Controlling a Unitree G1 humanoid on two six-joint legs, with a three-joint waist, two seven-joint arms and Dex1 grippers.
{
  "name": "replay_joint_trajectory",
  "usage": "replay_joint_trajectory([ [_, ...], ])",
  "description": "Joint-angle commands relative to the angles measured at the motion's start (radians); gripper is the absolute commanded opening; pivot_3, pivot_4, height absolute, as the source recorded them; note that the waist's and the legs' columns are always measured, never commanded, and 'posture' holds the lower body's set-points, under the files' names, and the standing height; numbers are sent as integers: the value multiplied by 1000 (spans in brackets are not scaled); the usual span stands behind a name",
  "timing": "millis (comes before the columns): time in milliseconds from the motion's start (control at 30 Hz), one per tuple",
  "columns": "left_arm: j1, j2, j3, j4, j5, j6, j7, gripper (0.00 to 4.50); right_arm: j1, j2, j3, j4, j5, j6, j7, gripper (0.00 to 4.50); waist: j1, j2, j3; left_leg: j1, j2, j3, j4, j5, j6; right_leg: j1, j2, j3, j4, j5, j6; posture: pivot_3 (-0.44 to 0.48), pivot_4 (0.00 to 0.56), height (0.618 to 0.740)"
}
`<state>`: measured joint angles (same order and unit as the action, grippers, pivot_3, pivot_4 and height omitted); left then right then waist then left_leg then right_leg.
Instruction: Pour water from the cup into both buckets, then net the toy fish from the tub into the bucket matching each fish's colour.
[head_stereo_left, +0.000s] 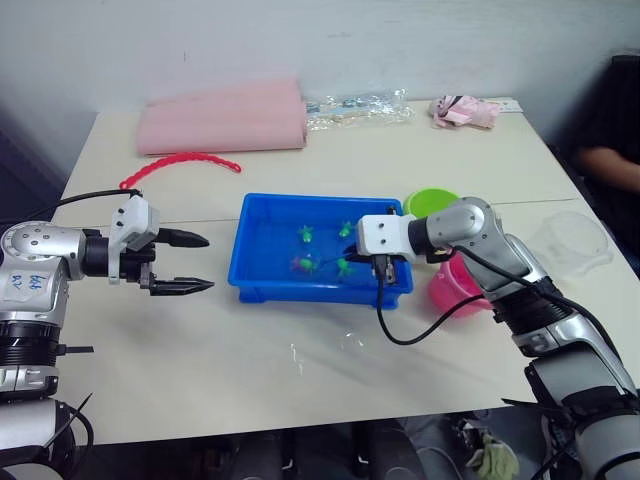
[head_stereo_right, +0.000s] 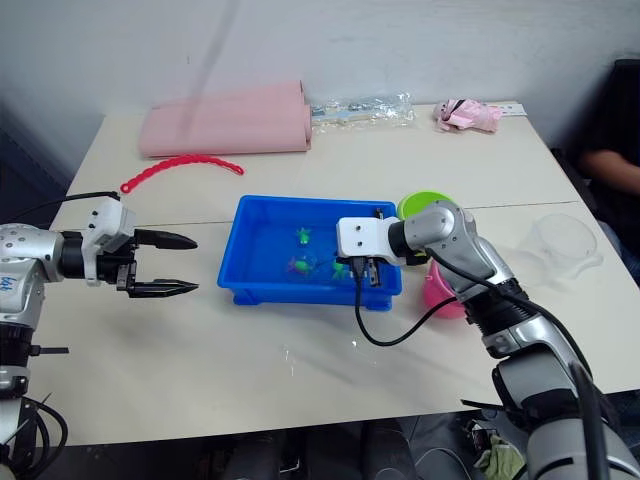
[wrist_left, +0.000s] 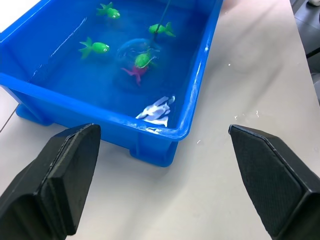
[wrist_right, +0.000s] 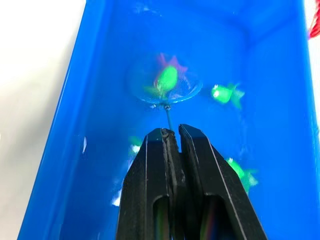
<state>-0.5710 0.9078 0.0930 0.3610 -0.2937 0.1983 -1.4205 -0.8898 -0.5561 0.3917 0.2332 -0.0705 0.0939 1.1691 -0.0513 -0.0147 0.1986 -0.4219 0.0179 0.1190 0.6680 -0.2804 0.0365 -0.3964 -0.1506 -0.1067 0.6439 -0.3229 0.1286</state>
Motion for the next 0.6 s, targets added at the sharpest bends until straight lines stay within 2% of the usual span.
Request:
replay_joint_trajectory([
  [33,-14,15,22,-25,-23,-1,1,4460,-38,0,-55,-35,29,9,-3,0,0,0,0,0,0,0,0,0,0,0,0,0,0,0,0,0,150,740],
  [600,-42,-1,9,9,-13,-24,3,4460,-42,-42,-149,5,69,96,-27,0,11,0,0,0,0,0,0,0,0,0,0,0,0,0,0,0,150,740],
])
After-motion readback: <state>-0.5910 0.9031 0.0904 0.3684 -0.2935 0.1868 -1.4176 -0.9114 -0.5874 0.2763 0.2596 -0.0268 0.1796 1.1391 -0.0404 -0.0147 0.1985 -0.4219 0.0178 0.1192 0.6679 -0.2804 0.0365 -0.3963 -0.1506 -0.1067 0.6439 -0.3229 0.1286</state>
